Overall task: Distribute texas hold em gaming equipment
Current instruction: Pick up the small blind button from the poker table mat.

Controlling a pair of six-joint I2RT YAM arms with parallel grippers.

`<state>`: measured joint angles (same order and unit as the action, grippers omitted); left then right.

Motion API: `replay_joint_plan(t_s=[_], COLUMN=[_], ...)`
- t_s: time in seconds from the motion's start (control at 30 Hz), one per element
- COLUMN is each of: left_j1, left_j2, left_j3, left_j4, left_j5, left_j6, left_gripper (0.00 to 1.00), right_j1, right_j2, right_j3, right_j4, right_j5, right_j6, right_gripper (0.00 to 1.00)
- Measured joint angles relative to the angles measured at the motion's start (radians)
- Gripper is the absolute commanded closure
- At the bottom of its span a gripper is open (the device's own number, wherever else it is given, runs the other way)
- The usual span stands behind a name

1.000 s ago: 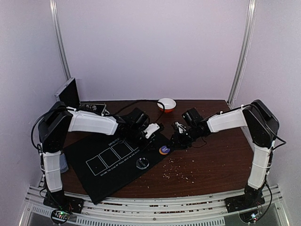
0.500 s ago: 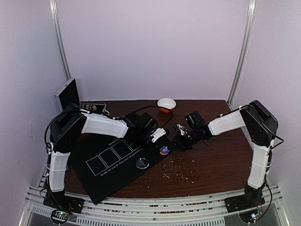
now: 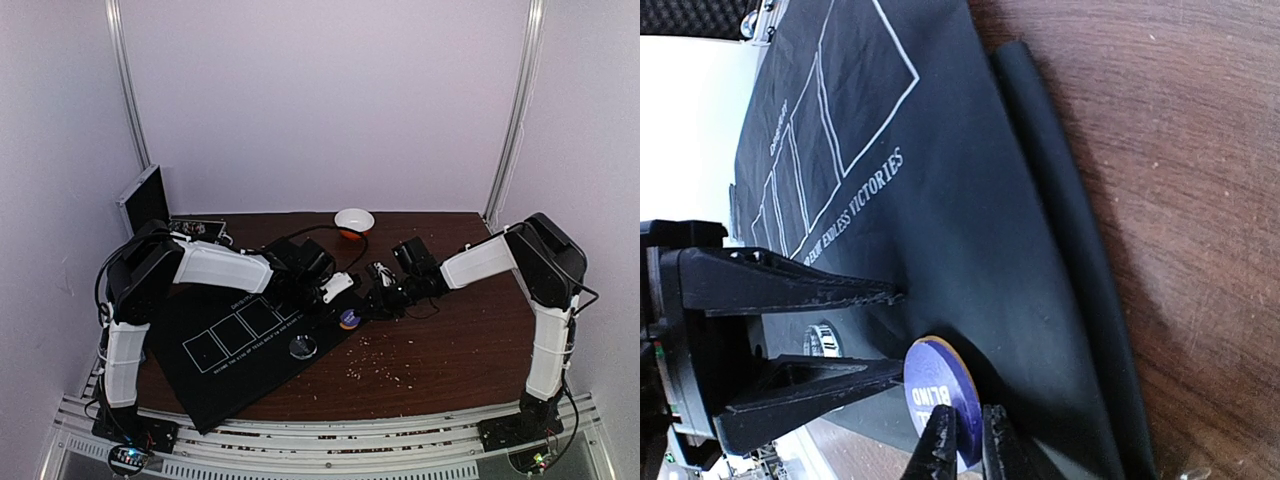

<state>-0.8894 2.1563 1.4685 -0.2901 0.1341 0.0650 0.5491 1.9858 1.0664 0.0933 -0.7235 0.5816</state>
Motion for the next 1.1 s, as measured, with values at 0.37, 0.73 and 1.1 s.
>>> replay_joint_plan(t_s=[0.37,0.73,1.1], left_j1=[-0.002,-0.002,0.06], left_j2=[0.0,-0.002,-0.079], left_j3=[0.0,0.0,-0.039], left_j4=[0.0,0.0,0.019], left_j5=[-0.008,-0.015,0.132], left_j6=[0.023,0.032,0.013], left_gripper=[0.67,0.66,0.51], right_j1=[-0.008,-0.022,-0.026], right_j2=[-0.067,-0.09,-0.102], right_j3=[0.001,0.04,0.042], right_j4=[-0.109,-0.216,-0.199], right_j5=[0.055,0.088,0.031], right_j6=[-0.067,-0.132,-0.158], right_gripper=[0.96,1.0,1.0])
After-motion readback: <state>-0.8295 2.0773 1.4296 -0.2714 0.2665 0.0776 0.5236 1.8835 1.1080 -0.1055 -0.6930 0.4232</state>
